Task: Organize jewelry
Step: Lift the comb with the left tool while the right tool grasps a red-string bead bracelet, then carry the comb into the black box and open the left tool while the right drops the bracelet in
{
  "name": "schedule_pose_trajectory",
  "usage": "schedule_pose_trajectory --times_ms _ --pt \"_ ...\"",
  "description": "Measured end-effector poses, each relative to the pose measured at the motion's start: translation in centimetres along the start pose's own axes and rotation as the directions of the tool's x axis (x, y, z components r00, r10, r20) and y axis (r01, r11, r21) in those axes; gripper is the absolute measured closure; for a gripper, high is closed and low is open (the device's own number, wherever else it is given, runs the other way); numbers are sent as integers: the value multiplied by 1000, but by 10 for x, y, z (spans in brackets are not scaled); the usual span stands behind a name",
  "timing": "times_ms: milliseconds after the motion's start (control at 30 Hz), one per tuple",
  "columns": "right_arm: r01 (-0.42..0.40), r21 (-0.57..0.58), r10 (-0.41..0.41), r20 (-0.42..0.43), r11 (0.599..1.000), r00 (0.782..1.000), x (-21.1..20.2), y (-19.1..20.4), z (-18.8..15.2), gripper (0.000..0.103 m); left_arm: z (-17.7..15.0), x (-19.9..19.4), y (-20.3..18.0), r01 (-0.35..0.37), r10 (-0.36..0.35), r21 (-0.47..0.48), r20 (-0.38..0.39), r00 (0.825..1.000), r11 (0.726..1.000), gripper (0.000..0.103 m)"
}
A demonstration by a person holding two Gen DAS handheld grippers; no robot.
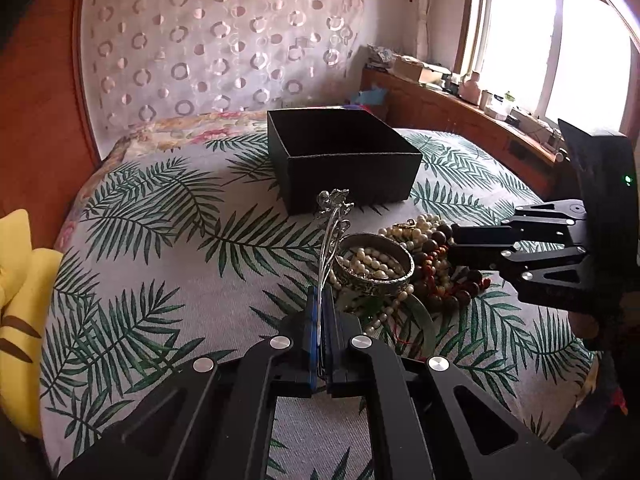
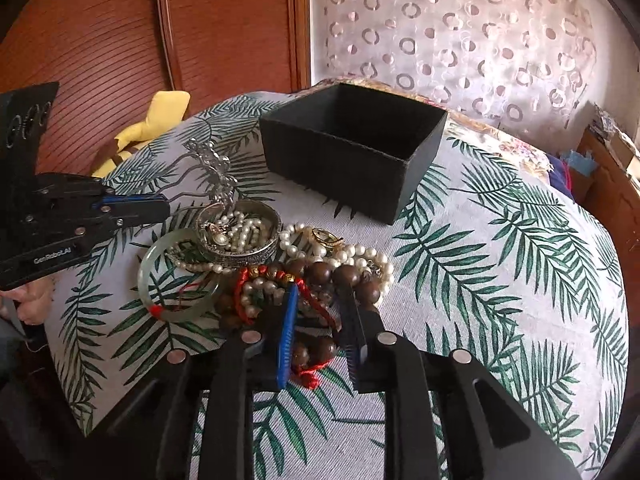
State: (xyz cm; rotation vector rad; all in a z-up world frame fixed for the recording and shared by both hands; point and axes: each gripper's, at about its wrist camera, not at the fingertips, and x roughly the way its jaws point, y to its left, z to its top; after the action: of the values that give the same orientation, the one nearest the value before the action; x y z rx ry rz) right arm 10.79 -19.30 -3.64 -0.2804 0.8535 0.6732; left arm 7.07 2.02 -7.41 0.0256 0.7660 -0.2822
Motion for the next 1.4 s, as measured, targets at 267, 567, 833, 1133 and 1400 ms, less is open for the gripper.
schedule_pose_trajectory --times_ms 267,567,833,1133,1400 --pt "-71 16 72 -63 997 995 13 -3 13 83 0 0 0 0 0 -1 1 1000 1000 102" --pt "-97 26 97 -4 995 995 -2 -3 15 101 0 0 0 0 0 -2 2 1000 1000 102" --pt "-72 2 71 128 997 989 -45 4 32 101 4 -8 -3 -2 2 -4 34 999 1000 102" --pt "-6 -1 6 187 1000 982 -59 -10 54 101 30 -14 -14 -1 -1 22 95 995 1000 102" --pt "37 38 -44 211 999 976 -40 -34 80 101 58 -11 -14 -6 1 32 135 991 999 102"
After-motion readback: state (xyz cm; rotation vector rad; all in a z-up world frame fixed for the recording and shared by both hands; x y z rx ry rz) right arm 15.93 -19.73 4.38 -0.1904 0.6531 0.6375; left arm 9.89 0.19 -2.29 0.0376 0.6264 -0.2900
